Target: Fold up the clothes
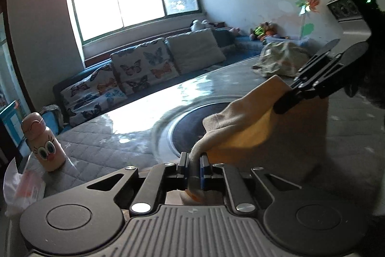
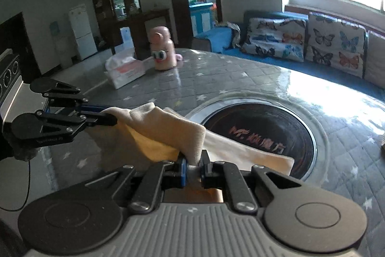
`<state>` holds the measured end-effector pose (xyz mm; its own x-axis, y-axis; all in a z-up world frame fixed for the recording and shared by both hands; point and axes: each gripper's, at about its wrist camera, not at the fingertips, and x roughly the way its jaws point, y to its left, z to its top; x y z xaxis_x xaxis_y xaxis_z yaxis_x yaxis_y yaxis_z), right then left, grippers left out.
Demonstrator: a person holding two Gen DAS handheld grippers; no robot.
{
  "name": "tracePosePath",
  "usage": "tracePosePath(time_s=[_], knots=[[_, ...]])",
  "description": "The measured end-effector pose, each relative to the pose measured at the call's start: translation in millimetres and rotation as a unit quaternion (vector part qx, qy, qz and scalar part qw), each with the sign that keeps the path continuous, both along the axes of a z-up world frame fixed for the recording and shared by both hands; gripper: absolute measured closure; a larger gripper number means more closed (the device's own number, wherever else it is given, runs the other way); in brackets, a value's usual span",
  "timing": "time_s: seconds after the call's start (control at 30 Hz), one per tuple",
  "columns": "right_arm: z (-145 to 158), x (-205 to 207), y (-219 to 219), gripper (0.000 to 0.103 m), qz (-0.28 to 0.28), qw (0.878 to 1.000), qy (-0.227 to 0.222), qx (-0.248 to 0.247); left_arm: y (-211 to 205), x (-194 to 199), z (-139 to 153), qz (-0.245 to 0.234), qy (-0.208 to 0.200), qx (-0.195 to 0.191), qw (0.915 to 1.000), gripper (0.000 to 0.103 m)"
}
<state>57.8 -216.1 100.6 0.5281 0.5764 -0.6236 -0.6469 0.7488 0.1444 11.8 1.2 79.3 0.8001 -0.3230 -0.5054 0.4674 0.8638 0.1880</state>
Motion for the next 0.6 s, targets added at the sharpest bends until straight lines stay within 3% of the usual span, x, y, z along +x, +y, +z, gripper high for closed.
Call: tracePosePath(time_s=[0.27,0.3,0.47,0.6], knots=[[-32.0,60.0,9.7,0.092,-0.046,0.999,0.021,-0.005,-1.3,75.0,-40.0,0.045,0.051,0.008,0.9977,0.093],[-36.3,62.8,8.9,0.086,-0.053,0.998,0.023,-0.005,-1.8,80.2,-47.1,0.051,0.059,0.009,0.9969,0.093],[-57.5,76.7,4.4,0.082,-0.089,0.996,0.032,-0.004,-1.0,91.4,-70.3,0.073,0.083,0.020,0.9936,0.088],[-69.6,82.9,0.5,0.081,-0.111,0.993,0.036,-0.001,6.4,90.5,-63.6,0.083,0.074,0.016,0.9936,0.080]])
